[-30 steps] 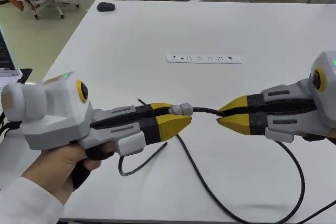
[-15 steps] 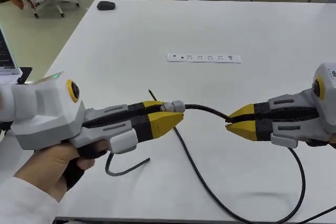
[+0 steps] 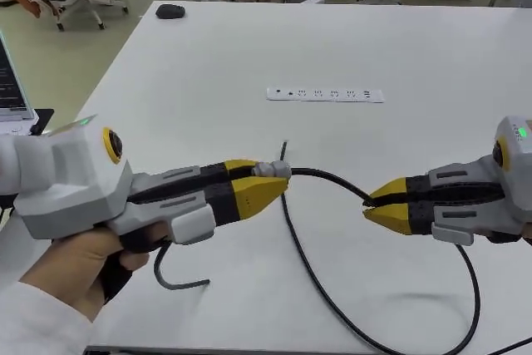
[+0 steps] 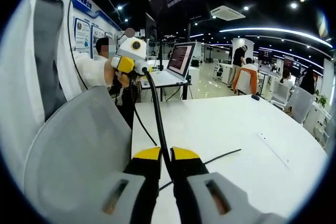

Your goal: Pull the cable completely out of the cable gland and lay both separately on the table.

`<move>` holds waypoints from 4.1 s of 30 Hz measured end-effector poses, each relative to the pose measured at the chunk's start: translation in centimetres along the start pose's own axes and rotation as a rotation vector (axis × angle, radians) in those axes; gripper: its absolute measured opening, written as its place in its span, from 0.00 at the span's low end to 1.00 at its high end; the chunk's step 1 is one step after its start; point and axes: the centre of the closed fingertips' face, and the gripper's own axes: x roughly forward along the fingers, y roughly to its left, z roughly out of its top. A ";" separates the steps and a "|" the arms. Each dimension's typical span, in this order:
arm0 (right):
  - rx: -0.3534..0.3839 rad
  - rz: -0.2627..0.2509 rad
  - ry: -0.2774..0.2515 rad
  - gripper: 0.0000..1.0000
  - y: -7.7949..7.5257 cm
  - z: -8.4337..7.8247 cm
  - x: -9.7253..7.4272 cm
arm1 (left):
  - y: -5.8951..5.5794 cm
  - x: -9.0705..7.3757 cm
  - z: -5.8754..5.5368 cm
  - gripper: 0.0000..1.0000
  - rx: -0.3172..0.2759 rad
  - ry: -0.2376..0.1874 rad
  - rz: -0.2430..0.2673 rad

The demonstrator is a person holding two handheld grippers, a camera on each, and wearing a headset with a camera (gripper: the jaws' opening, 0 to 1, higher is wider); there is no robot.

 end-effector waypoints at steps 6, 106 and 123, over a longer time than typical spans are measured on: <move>0.008 -0.005 0.007 0.06 0.0 -0.1 0.1 | -0.3 0.2 -0.1 0.17 0.000 0.011 -0.010; -0.273 0.027 -0.013 0.02 0.2 4.2 -0.6 | -1.4 1.6 1.1 0.17 0.067 -0.050 0.033; -0.194 -0.018 0.025 0.03 -0.3 0.9 -2.1 | -1.5 2.3 0.6 0.17 0.079 -0.038 0.031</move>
